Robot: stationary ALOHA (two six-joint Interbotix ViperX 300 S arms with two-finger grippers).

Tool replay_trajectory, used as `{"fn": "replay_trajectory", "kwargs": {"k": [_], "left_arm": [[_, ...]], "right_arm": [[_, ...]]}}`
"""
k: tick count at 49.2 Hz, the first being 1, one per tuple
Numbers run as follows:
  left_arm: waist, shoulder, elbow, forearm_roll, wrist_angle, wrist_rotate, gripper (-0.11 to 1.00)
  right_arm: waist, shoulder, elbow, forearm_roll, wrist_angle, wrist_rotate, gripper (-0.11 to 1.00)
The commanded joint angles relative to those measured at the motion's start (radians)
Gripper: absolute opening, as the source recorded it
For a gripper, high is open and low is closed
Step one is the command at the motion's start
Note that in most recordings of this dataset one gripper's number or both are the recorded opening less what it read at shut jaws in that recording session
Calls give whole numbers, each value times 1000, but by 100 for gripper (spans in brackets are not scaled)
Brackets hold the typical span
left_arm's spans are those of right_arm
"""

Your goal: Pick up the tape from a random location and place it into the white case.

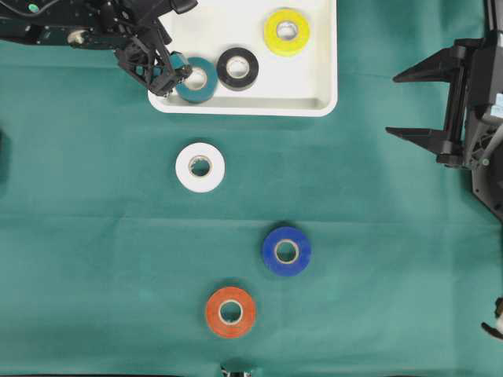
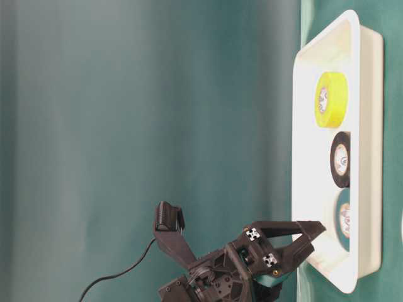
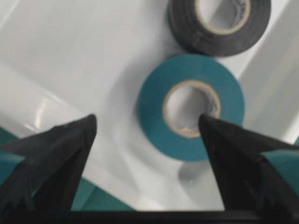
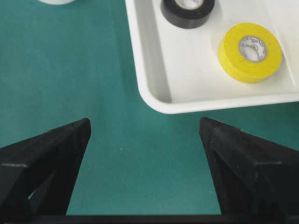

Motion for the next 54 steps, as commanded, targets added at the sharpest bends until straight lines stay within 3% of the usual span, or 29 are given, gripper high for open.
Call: {"fn": "replay_trajectory", "kwargs": {"k": [1,28,54], "left_arm": [[0,-11,-15,-3,-8,-2,100],[-3,-78,-28,-3,9,0,100],[-5,-262,-123,-3,183,5,99]], "right_arm": [[-2,6,-18,-2,-9,0,89],[-2,6,-20,-2,-9,0,89],[-5,6,-21,-5,-6,-2,89]]}}
